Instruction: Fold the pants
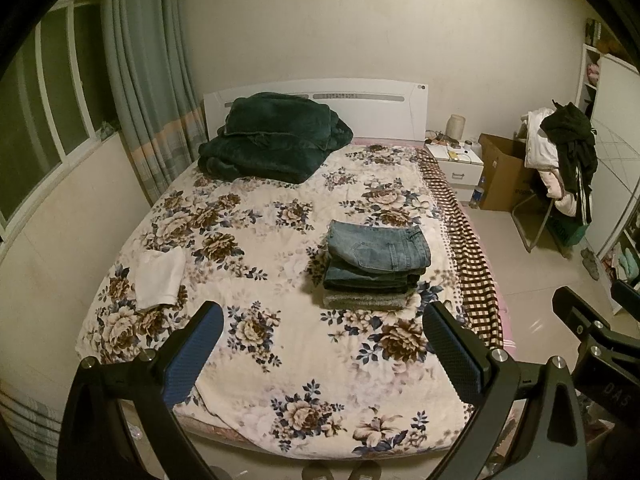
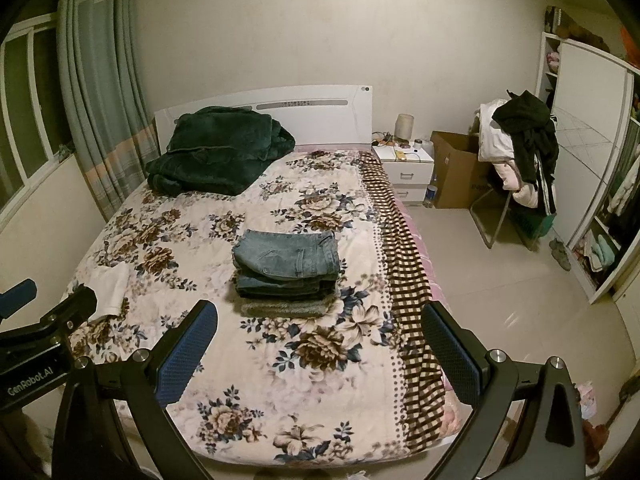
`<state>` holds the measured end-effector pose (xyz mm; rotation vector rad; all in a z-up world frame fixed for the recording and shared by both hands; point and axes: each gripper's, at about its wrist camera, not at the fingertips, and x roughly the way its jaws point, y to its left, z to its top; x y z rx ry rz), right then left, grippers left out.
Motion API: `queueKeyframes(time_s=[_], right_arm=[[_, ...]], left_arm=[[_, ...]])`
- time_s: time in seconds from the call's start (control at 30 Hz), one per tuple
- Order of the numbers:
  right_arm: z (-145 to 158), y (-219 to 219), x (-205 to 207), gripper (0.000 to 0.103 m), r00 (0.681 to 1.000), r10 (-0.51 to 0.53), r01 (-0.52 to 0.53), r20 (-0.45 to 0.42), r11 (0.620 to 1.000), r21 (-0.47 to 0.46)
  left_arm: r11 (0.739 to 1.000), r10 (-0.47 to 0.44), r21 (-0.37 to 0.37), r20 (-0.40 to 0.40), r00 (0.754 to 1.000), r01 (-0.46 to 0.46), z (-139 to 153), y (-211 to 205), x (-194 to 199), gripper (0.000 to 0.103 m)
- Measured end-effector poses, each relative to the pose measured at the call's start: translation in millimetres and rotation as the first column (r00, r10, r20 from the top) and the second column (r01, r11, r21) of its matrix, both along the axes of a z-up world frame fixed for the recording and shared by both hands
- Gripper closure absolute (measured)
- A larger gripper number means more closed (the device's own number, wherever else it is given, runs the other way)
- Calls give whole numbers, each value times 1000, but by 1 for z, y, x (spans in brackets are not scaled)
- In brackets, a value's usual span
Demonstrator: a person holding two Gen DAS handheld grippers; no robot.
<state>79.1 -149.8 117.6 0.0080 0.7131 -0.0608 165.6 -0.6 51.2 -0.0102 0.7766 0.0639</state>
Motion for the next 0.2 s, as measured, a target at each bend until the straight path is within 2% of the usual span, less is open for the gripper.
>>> queueKeyframes(time_s=[0.2], right_arm=[[-1, 1, 0, 0, 1000, 1, -1, 1, 1000, 5]], left_arm=[[1000, -7, -10, 6, 1000, 7, 1, 4, 1, 1]])
